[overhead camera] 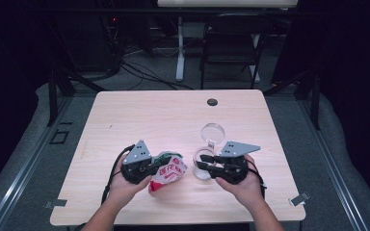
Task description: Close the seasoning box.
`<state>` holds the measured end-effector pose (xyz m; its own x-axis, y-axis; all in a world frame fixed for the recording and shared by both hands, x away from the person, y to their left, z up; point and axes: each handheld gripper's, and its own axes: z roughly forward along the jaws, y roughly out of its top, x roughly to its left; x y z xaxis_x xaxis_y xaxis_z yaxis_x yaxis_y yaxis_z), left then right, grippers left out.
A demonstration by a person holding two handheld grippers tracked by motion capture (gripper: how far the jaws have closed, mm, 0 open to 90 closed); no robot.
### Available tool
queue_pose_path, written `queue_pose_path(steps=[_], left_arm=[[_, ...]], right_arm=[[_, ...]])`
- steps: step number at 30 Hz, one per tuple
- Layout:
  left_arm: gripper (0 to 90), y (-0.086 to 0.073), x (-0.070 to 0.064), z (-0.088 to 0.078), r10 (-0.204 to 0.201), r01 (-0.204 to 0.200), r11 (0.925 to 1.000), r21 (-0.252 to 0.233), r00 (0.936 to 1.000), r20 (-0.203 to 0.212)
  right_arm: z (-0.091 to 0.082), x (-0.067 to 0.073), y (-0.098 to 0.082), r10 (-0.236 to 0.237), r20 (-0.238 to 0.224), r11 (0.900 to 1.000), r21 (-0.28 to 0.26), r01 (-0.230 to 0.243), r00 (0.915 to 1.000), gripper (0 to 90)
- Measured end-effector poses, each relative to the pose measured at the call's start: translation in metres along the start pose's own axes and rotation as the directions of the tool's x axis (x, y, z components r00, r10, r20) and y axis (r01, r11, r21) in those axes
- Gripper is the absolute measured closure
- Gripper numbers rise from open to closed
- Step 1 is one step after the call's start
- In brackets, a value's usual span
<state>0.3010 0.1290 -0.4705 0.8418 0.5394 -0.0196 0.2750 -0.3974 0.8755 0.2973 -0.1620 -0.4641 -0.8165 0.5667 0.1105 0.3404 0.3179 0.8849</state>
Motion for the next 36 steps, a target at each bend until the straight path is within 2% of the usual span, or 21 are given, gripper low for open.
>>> queue_pose_path(steps=[4, 8, 12, 16, 23, 26, 28, 30, 33, 36], left_arm=[[90.0, -0.004, -0.007, 0.0, 0.007, -0.007, 1.0, 0.004, 0.9999, -0.014], [90.0, -0.007, -0.009, -0.001, -0.001, 0.001, 1.0, -0.005, 0.9998, -0.019], [90.0, -0.008, -0.01, -0.002, -0.003, 0.002, 1.0, -0.008, 0.9998, -0.02], [89.9, -0.009, -0.01, -0.002, -0.015, 0.015, 0.9997, -0.018, 0.9999, -0.005], [89.8, -0.01, -0.015, 0.001, 0.001, -0.001, 0.9999, -0.016, 1.0, 0.002], [89.7, -0.011, -0.015, 0.001, -0.007, 0.007, 0.9998, -0.019, 1.0, 0.005], [89.3, -0.012, -0.015, 0.0, -0.015, 0.015, 0.9996, -0.025, 0.9999, 0.004], [86.9, -0.013, -0.015, -0.002, -0.026, 0.026, 0.9992, -0.032, 0.9997, 0.0], [77.6, -0.015, -0.015, -0.003, -0.031, 0.03, 0.9989, -0.035, 0.9992, -0.023], [63.3, -0.019, -0.015, -0.003, -0.028, 0.028, 0.9996, 0.002, 0.9993, -0.026]], right_arm=[[0.015, 0.011, 0.006, -0.028, -0.065, 0.999, 0.027, 0.029, 0.9975, 72.9], [0.024, 0.018, 0.009, -0.025, -0.113, 0.999, 0.043, 0.03, 0.9933, 73.9], [0.032, 0.023, 0.009, -0.05, -0.1, 0.995, 0.075, 0.058, 0.9937, 77.2], [0.038, 0.024, 0.006, -0.04, -0.103, 0.994, 0.094, 0.05, 0.9938, 80.6], [0.05, 0.024, 0.001, -0.045, -0.096, 0.989, 0.134, 0.058, 0.9943, 84.1], [0.054, 0.024, 0.0, -0.044, -0.1, 0.987, 0.147, 0.058, 0.994, 89.8], [0.055, 0.025, 0.0, -0.043, -0.099, 0.987, 0.15, 0.058, 0.9941, 90.0], [0.055, 0.024, 0.0, -0.041, -0.097, 0.987, 0.151, 0.056, 0.9944, 90.0], [0.055, 0.023, 0.002, -0.035, -0.094, 0.988, 0.147, 0.049, 0.9949, 90.0], [0.055, 0.022, 0.003, -0.025, -0.102, 0.989, 0.143, 0.039, 0.9944, 90.0]])
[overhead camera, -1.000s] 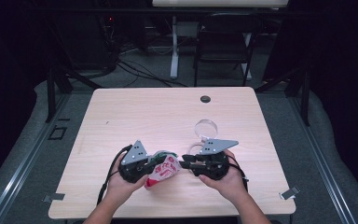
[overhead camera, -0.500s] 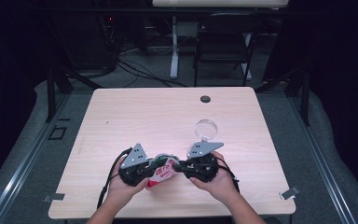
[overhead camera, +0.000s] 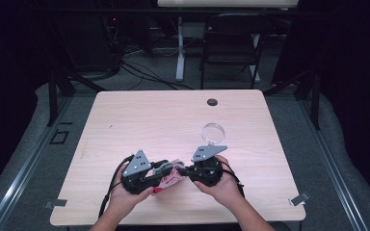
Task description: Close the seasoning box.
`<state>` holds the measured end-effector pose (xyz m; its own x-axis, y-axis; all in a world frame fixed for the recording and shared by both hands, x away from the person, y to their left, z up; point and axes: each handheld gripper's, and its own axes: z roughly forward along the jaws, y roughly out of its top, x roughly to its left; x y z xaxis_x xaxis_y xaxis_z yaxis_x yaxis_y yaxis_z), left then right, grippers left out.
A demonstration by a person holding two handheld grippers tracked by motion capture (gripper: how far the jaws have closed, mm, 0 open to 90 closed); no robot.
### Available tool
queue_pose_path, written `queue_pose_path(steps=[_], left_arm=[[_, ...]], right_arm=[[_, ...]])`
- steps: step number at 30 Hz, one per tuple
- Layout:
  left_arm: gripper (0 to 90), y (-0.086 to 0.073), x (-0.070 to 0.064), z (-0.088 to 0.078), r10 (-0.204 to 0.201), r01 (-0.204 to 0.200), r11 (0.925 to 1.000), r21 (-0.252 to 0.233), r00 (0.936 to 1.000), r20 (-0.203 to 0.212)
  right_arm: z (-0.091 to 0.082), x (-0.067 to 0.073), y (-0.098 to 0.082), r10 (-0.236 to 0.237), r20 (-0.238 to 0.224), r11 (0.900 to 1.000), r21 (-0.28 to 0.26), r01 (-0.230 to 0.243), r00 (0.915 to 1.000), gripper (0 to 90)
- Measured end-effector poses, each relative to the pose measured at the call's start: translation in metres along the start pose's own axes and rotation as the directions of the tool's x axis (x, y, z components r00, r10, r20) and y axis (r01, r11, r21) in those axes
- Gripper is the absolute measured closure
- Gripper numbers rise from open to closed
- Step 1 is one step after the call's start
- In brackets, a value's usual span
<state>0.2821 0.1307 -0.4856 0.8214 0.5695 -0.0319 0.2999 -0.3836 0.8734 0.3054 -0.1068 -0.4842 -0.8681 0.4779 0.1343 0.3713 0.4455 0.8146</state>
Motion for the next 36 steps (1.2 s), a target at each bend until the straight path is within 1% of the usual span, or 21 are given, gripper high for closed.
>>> queue_pose_path(steps=[1, 2, 3, 4, 5, 8, 10, 11, 12, 14, 15, 16, 18, 20, 23, 26, 28, 30, 31, 33, 36], left_arm=[[59.2, -0.003, 0.0, 0.0, 0.0, 0.0, 1.0, 0.009, 1.0, 0.005], [57.9, -0.007, -0.001, 0.0, 0.003, -0.003, 0.9997, 0.025, 0.9999, 0.013], [55.7, -0.013, -0.003, -0.001, 0.016, -0.016, 0.9994, 0.031, 0.9999, -0.001], [52.5, -0.019, -0.004, -0.002, 0.014, -0.013, 0.9995, 0.029, 0.9998, -0.012], [50.2, -0.022, -0.004, -0.001, 0.004, -0.003, 0.9996, 0.027, 0.9999, -0.012], [45.5, -0.037, -0.002, 0.003, -0.018, 0.019, 0.9994, 0.029, 0.9993, -0.031], [44.5, -0.043, 0.0, 0.007, -0.02, 0.022, 0.9981, 0.057, 0.9993, -0.03], [44.6, -0.046, 0.001, 0.01, -0.009, 0.012, 0.9966, 0.081, 0.9995, -0.03], [44.7, -0.049, 0.002, 0.012, -0.01, 0.013, 0.9957, 0.092, 0.9996, -0.026], [44.1, -0.054, 0.004, 0.017, -0.028, 0.029, 0.9931, 0.114, 0.9995, -0.011], [41.3, -0.056, 0.005, 0.02, -0.033, 0.035, 0.9913, 0.127, 0.9993, -0.02], [38.4, -0.057, 0.006, 0.023, -0.041, 0.044, 0.9903, 0.132, 0.9989, -0.022], [35.7, -0.06, 0.01, 0.026, -0.064, 0.067, 0.9897, 0.127, 0.9976, -0.024], [32.8, -0.064, 0.015, 0.03, -0.102, 0.104, 0.9871, 0.122, 0.9944, -0.03], [30.2, -0.069, 0.021, 0.036, -0.148, 0.152, 0.9798, 0.131, 0.9883, -0.037], [27.8, -0.072, 0.025, 0.04, -0.177, 0.179, 0.9755, 0.128, 0.9838, -0.029], [25.8, -0.073, 0.025, 0.042, -0.182, 0.185, 0.9731, 0.138, 0.9827, -0.031], [25.3, -0.076, 0.025, 0.046, -0.185, 0.187, 0.9685, 0.164, 0.9824, -0.027], [25.1, -0.077, 0.025, 0.049, -0.177, 0.179, 0.9674, 0.179, 0.9838, -0.03], [25.3, -0.079, 0.023, 0.053, -0.146, 0.152, 0.967, 0.204, 0.9883, -0.046], [26.8, -0.081, 0.022, 0.057, -0.143, 0.151, 0.9612, 0.231, 0.9883, -0.051]], right_arm=[[0.0, 0.0, 0.0, 0.001, -0.005, 1.0, 0.0, -0.001, 1.0, 90.0], [0.0, 0.0, 0.001, 0.0, -0.004, 1.0, 0.003, 0.0, 1.0, 90.0], [0.001, 0.001, 0.001, 0.0, -0.005, 1.0, 0.002, 0.0, 1.0, 90.0], [0.001, 0.001, 0.001, -0.003, -0.008, 1.0, -0.001, 0.003, 1.0, 90.0], [0.001, 0.002, 0.002, -0.006, -0.006, 1.0, -0.003, 0.006, 1.0, 90.0], [0.001, 0.002, 0.003, -0.012, -0.007, 1.0, -0.004, 0.012, 0.9999, 90.0], [0.002, 0.002, 0.004, -0.004, -0.012, 1.0, -0.01, 0.004, 0.9999, 90.0], [0.003, 0.001, 0.004, -0.002, -0.012, 1.0, -0.013, 0.002, 0.9999, 90.0], [0.003, 0.001, 0.004, -0.005, -0.019, 1.0, -0.006, 0.005, 0.9998, 90.0], [0.003, 0.0, 0.005, -0.001, -0.019, 1.0, -0.01, 0.001, 0.9998, 90.0], [0.004, 0.0, 0.005, -0.001, -0.019, 1.0, -0.009, 0.001, 0.9998, 90.0], [0.004, 0.0, 0.005, -0.006, -0.018, 1.0, -0.007, 0.005, 0.9998, 90.0], [0.004, -0.001, 0.005, -0.01, -0.022, 1.0, -0.006, 0.01, 0.9997, 90.0], [0.004, -0.001, 0.005, -0.009, -0.021, 1.0, -0.003, 0.009, 0.9997, 90.0], [0.003, -0.002, 0.005, -0.01, -0.018, 1.0, -0.006, 0.01, 0.9998, 90.0], [0.003, -0.002, 0.004, -0.008, -0.022, 1.0, -0.012, 0.008, 0.9997, 90.0], [0.003, -0.002, 0.004, -0.008, -0.023, 1.0, -0.013, 0.007, 0.9997, 90.0], [0.003, -0.002, 0.004, -0.008, -0.023, 1.0, -0.013, 0.008, 0.9997, 90.0], [0.003, -0.002, 0.004, -0.007, -0.023, 1.0, -0.013, 0.007, 0.9997, 90.0], [0.003, -0.002, 0.004, -0.011, -0.023, 1.0, -0.012, 0.01, 0.9997, 90.0], [0.003, -0.002, 0.004, -0.01, -0.022, 1.0, -0.01, 0.01, 0.9997, 90.0]])
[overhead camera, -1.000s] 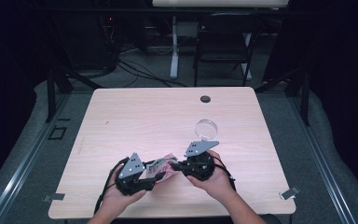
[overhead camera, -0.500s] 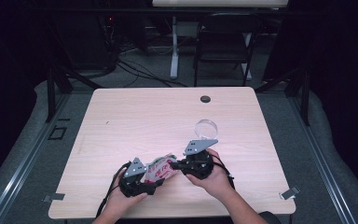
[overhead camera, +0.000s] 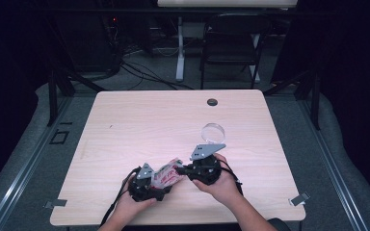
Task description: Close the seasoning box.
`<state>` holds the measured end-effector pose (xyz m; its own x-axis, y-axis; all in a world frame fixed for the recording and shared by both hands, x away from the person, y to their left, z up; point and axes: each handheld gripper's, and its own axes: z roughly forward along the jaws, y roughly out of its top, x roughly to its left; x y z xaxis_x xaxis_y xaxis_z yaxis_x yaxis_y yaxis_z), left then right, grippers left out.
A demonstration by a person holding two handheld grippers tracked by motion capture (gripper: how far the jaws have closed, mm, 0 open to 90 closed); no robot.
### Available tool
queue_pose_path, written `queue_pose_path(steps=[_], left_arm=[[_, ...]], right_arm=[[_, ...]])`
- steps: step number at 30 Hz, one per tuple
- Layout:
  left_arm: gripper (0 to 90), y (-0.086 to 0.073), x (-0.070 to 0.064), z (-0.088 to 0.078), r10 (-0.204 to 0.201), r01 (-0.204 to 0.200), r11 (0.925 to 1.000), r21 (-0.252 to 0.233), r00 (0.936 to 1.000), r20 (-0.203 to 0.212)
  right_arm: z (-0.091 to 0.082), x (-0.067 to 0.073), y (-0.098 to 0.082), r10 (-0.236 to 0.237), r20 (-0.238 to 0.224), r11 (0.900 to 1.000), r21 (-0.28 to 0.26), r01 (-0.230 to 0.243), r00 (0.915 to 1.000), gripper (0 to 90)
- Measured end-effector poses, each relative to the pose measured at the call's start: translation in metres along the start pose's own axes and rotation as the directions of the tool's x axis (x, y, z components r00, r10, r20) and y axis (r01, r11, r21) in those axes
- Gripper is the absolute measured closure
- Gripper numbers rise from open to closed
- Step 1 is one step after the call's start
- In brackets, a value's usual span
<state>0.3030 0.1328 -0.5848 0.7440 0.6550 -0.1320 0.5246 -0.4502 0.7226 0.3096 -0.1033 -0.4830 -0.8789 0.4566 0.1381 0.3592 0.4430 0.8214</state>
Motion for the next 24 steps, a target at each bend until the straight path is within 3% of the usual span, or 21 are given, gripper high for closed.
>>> queue_pose_path(steps=[6, 14, 24], left_arm=[[29.5, -0.0009, 0.0, 0.0031, 0.061, -0.061, 0.9981, -0.003, 0.9978, -0.026], [28.2, 0.0016, -0.0015, 0.0065, 0.112, -0.112, 0.9936, 0.019, 0.9927, -0.044], [19.2, 0.0035, -0.0032, 0.0102, 0.074, -0.072, 0.997, 0.028, 0.9928, -0.094]], right_arm=[[0.0005, 0.0, -0.0004, 0.0, 0.001, 1.0, 0.0, 0.0, 1.0, 90.0], [0.0008, 0.0009, -0.0012, -0.002, 0.005, 1.0, 0.001, 0.002, 1.0, 90.0], [0.0003, 0.0007, -0.0019, 0.0, 0.015, 1.0, -0.001, 0.0, 0.9999, 90.0]])
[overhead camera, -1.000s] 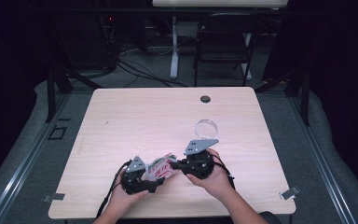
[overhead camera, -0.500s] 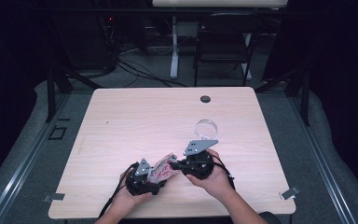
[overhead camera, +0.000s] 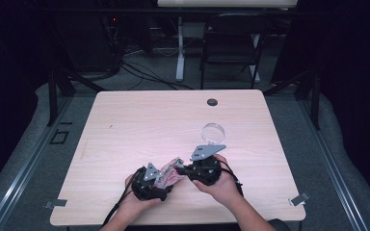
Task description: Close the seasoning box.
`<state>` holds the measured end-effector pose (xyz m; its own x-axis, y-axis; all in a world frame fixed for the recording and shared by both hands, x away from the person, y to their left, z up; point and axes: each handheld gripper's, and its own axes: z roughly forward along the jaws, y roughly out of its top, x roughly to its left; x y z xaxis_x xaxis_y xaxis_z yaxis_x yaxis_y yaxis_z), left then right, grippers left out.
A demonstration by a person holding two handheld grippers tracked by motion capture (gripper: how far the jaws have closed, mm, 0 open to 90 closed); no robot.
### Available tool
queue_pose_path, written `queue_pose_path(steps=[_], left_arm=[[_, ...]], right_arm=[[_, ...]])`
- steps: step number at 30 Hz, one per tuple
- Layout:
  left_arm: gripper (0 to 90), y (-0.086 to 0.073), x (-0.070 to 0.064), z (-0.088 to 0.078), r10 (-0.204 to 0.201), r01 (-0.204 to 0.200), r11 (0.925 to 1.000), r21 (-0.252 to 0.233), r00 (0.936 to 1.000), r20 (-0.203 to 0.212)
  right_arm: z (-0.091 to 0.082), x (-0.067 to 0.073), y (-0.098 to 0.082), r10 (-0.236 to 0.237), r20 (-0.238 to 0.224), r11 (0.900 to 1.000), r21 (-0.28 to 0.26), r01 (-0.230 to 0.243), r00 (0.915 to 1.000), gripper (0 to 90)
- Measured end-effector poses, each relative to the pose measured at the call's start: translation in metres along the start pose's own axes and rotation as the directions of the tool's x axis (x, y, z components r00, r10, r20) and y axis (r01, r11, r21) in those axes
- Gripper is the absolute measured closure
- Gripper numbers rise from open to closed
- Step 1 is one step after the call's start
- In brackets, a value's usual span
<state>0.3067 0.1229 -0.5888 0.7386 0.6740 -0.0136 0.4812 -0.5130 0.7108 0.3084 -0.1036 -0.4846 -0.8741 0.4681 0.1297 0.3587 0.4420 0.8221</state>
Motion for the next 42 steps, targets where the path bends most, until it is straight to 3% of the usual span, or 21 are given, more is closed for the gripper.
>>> queue_pose_path(steps=[11, 14, 22, 36, 42], left_arm=[[19.3, 0.0, 0.0, 0.0, -0.002, 0.002, 1.0, -0.004, 1.0, 0.006], [32.3, 0.0, -0.001, -0.001, 0.022, -0.022, 0.9995, -0.022, 0.9995, 0.024], [44.7, 0.0, -0.001, -0.002, 0.013, -0.012, 0.9994, -0.032, 0.9998, 0.012], [56.4, 0.0, -0.005, -0.006, 0.033, -0.034, 0.9981, -0.051, 0.9991, -0.027], [57.5, 0.004, -0.006, -0.011, 0.049, -0.051, 0.9978, -0.042, 0.9976, -0.048]], right_arm=[[0.0, 0.0, 0.0, -0.002, 0.004, 1.0, 0.0, 0.002, 1.0, 90.0], [0.0, 0.001, 0.0, -0.002, 0.008, 1.0, -0.002, 0.002, 1.0, 90.0], [0.0, 0.0, 0.0, 0.0, 0.009, 1.0, -0.007, 0.0, 1.0, 90.0], [-0.002, -0.001, 0.0, 0.003, 0.008, 1.0, -0.019, -0.003, 1.0, 90.0], [-0.005, -0.003, 0.0, 0.005, 0.001, 1.0, -0.026, -0.004, 1.0, 90.0]])
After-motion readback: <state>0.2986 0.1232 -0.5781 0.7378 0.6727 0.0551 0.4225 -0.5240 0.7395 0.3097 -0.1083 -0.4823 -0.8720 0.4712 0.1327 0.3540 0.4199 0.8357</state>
